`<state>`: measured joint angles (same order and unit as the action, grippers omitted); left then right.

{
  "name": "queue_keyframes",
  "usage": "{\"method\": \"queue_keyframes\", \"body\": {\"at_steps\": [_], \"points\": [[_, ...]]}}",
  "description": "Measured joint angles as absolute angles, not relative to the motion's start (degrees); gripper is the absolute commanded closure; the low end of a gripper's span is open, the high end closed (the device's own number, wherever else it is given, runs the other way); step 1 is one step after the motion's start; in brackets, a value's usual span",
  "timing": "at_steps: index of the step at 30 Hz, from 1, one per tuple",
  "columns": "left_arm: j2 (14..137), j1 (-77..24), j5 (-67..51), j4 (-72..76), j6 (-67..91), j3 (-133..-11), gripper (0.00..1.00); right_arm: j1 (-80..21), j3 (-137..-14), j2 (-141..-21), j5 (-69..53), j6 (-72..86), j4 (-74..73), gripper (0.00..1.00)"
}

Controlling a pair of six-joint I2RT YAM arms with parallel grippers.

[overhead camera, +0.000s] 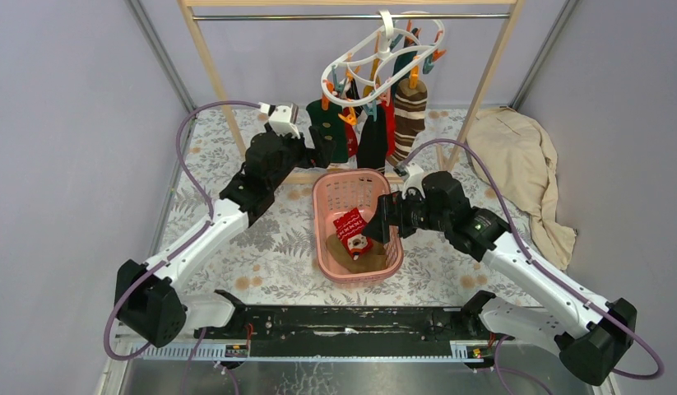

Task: Remove the socks clipped to the hanger
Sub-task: Remove the sock from the hanger.

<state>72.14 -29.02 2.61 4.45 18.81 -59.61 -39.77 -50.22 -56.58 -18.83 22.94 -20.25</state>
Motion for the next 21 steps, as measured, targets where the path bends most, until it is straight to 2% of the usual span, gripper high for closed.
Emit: {"method": "queue_keyframes", "body": {"at_steps": [4,7,11,14,18,21], "points": [[73.01,-28.05,2.24,8.91,17.85,-56.82,0.06,-39.75,-50.52,-57.21,-19.03,22.50,-20.16,0.00],[73.67,-27.49,0.80,11.84,17.47,-56.36,0.22,-39.77,-50.52,-57.39,-19.05,22.13,-20.14,0.00],[74.78,-26.92,-2.31,14.92,17.58,-56.42,0.37,-39.77,-50.52,-57.63,-19.07,21.76,-19.90,0.00],[76.20,-26.87,-4.36,16.16,18.06,-56.47,0.53,-39.77,-50.52,-57.65,-19.07,21.58,-19.86,0.00],[78.15,-26.81,-6.74,16.71,18.79,-56.84,0.82,-39.77,-50.52,-57.63,-19.05,21.23,-19.86,0.00],[79.07,-26.55,-8.23,16.49,19.05,-58.19,0.93,-39.77,-50.52,-57.49,-19.05,21.21,-19.86,0.00]]}}
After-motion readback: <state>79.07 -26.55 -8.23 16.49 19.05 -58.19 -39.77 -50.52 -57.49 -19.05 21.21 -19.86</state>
